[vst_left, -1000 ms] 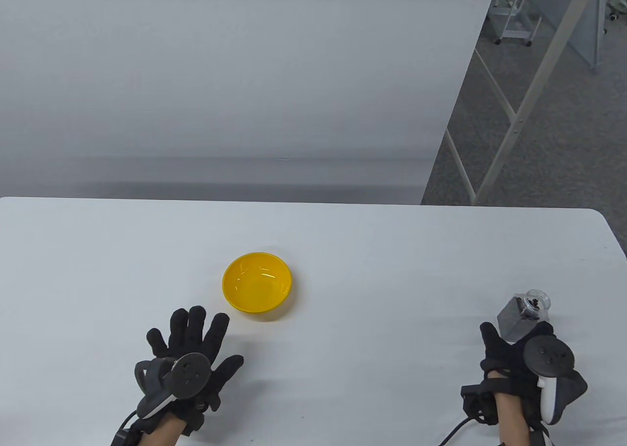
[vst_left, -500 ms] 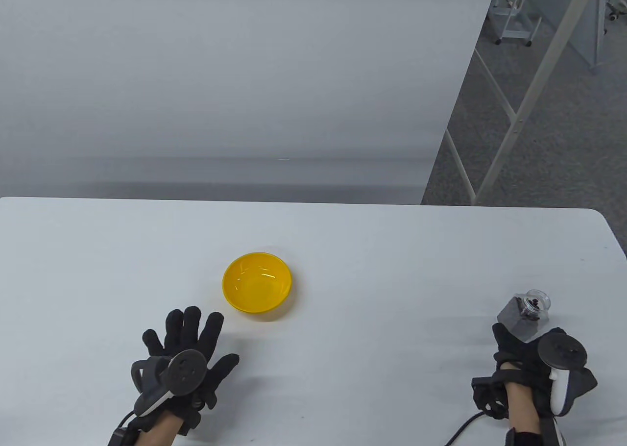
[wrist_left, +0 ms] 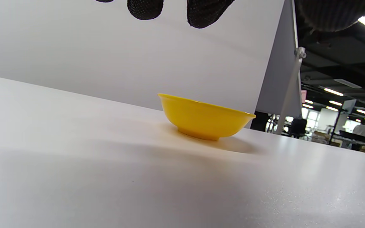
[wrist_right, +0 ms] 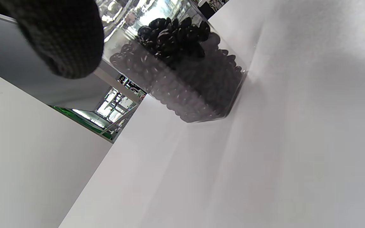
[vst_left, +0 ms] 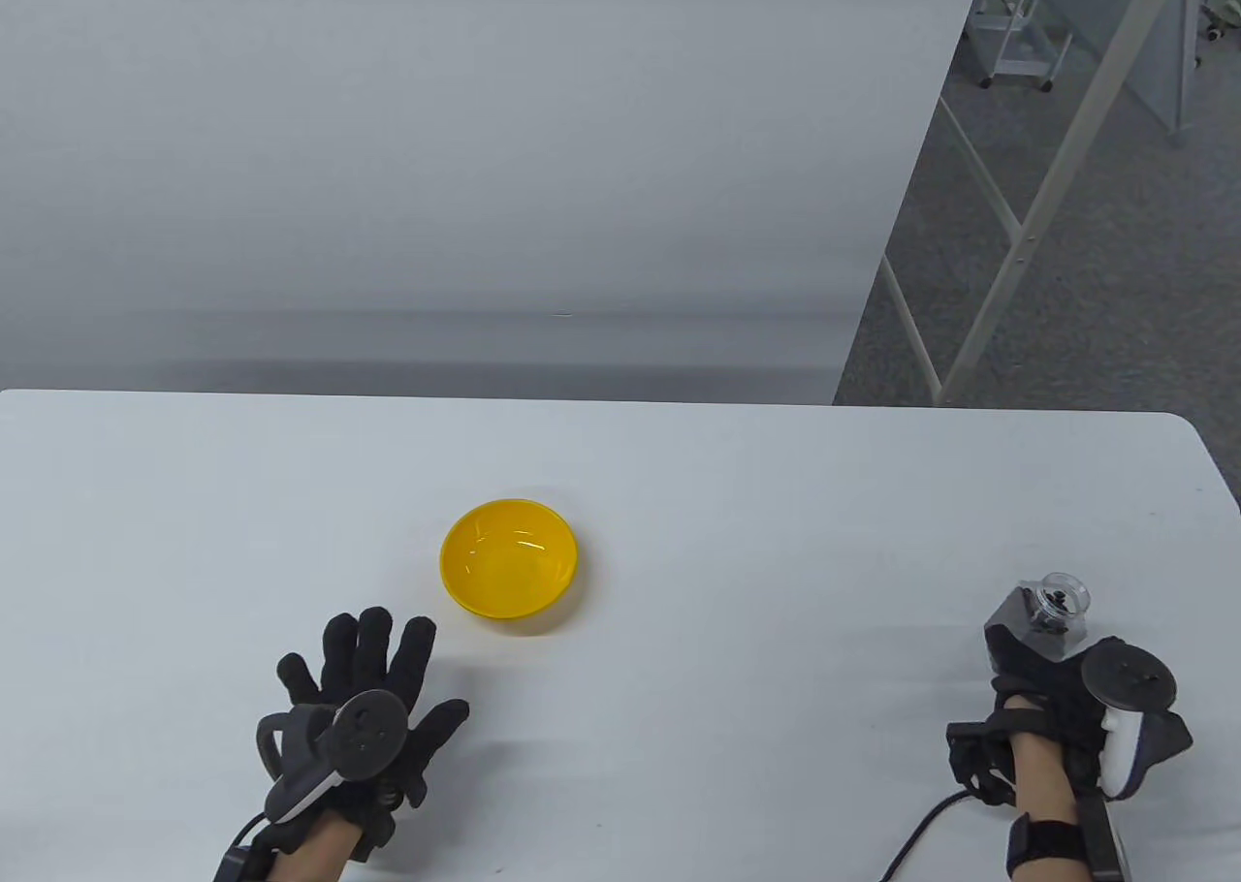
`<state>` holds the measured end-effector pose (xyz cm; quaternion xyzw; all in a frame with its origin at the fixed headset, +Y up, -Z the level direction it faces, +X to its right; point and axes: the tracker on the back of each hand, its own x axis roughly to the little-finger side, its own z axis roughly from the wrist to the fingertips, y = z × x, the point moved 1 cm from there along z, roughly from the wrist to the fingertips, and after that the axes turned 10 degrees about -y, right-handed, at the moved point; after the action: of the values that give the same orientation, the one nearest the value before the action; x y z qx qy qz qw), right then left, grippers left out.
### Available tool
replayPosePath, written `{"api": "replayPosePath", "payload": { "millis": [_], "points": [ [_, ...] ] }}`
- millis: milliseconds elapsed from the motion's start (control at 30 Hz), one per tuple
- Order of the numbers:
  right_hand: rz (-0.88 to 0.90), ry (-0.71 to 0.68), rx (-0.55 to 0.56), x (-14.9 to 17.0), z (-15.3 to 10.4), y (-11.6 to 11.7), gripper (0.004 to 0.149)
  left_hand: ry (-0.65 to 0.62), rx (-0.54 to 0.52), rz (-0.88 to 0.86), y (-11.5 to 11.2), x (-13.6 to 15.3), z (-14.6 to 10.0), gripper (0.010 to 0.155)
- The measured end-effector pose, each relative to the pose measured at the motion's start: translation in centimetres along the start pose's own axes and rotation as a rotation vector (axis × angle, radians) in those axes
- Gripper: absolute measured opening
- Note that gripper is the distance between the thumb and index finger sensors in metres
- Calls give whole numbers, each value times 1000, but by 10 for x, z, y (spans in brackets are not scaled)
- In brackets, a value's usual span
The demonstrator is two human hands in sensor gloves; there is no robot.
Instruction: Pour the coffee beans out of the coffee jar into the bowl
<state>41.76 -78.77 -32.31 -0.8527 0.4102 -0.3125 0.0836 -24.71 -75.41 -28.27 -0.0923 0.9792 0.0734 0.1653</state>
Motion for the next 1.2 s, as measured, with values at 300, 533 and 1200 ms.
{"api": "replayPosePath", "payload": {
  "millis": [300,533,1200],
  "points": [
    [89,-54,-63,3,12,5,108,5,0,9,-1,2,0,91],
    [152,-46,-77,12,19,4,107,8,2,14,-1,3,0,91],
    [332,-131,-33,16,24,11,89,-1,-4,37,-1,5,1,91]
  ]
}}
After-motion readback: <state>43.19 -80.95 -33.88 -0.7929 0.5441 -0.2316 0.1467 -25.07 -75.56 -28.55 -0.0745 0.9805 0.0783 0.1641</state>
